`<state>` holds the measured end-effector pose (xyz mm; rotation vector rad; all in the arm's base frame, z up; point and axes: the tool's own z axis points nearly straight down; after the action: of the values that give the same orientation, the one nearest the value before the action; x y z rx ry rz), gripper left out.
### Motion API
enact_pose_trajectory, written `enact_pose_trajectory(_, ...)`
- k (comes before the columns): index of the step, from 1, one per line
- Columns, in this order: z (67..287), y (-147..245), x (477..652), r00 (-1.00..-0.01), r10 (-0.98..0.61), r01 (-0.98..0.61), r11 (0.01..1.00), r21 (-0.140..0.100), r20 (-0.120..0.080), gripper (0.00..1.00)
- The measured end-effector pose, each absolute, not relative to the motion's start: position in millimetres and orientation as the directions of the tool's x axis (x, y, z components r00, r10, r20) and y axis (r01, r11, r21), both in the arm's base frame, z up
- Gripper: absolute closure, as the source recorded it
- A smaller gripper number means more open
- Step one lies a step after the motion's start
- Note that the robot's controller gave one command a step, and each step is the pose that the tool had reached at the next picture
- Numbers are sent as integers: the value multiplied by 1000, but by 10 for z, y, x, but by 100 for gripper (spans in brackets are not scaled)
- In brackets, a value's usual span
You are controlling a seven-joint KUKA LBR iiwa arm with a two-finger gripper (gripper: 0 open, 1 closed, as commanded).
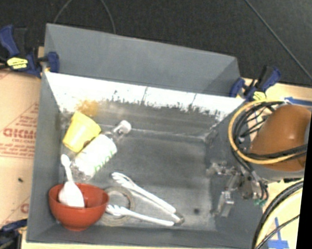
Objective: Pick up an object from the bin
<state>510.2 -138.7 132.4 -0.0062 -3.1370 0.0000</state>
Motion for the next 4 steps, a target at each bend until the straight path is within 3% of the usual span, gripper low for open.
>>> enact_pose_trajectory(1,1370,-1380,5121,-1000,-2,-2,1000,-2,-3,0)
enact_pose_trajectory(2,710,-347,4991,-998,63,63,998,0,0,0)
enact_pose_trajectory(3,1119,-479,5096,-971,238,238,971,-3,-15,0)
enact_pose_trajectory(4,1002,120,5147,-991,130,130,992,0,-7,0)
